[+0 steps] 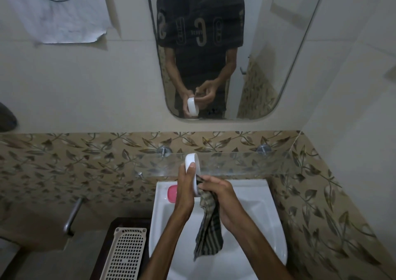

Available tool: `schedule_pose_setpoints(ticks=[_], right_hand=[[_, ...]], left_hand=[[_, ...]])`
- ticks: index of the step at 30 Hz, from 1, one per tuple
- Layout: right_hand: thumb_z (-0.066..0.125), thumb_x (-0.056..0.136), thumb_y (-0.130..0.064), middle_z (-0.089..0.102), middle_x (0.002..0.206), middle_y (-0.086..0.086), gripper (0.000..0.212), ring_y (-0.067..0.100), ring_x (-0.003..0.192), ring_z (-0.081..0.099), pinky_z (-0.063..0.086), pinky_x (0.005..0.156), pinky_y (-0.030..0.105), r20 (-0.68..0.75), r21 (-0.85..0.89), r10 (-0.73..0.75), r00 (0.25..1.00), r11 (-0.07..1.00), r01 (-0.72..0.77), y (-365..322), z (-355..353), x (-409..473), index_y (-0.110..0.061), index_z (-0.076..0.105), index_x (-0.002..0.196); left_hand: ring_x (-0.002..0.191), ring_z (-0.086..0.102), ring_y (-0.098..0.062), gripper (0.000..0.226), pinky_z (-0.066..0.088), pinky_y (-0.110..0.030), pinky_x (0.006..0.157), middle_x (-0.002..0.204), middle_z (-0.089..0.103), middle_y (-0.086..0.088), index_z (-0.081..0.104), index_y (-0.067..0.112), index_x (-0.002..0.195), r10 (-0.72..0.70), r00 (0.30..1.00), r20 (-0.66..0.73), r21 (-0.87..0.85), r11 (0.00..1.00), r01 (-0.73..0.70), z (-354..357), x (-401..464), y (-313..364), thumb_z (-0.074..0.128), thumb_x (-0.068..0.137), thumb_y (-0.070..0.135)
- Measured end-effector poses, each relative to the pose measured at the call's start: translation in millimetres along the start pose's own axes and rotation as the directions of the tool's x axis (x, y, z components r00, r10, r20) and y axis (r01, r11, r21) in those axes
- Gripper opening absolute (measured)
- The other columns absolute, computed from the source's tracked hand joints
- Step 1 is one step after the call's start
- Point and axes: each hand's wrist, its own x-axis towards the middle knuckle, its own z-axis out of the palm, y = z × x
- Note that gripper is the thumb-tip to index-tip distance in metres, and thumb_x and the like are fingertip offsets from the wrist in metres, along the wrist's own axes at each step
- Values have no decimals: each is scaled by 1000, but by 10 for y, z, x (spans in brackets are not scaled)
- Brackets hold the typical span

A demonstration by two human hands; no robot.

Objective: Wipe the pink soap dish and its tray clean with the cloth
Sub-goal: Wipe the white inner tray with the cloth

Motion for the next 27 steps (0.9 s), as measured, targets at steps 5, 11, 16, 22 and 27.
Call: schedule_pose_setpoints(ticks=[5,11,16,22,27], right_hand=[[77,85,2,82,97,8,22,19,85,79,59,66,20,-151,-7,-103,983,995,103,71,60,-38,-10,80,104],[84,76,-8,79,91,15,17,22,74,72,58,60,27,-192,151,-4,981,988,33,10,22,4,-7,80,93],[82,72,-12,73,82,15,29,18,60,69,54,48,26,-41,383,101,994,920,-78,-1,49,12,-1,72,97],[83,80,-3,80,98,16,16,26,88,75,60,72,28,-94,43,-110,989,993,115,76,72,-62,-9,80,94],[86,83,-12,80,91,-4,16,14,88,77,63,73,27,-111,-292,-324,939,914,281,80,109,-104,-27,81,84]], left_hand=[[118,64,-29,64,58,-47,91,135,61,-10,41,27,151,-4,1000,31,46,999,3,5,-40,18,62,94,48],[114,58,-39,59,50,-50,95,124,60,-29,58,-2,138,-193,967,164,-455,855,248,-170,-108,139,59,94,37],[116,56,-41,66,52,-46,90,124,60,-28,52,-10,142,-252,950,183,-632,710,310,-176,-101,93,67,92,30],[86,62,-31,60,49,-36,69,96,65,-17,68,3,126,-296,952,73,-239,922,305,-175,-7,141,74,88,49],[95,69,-35,74,56,-43,80,111,73,-29,73,4,123,-263,947,186,-201,933,299,-186,-40,205,75,78,63]])
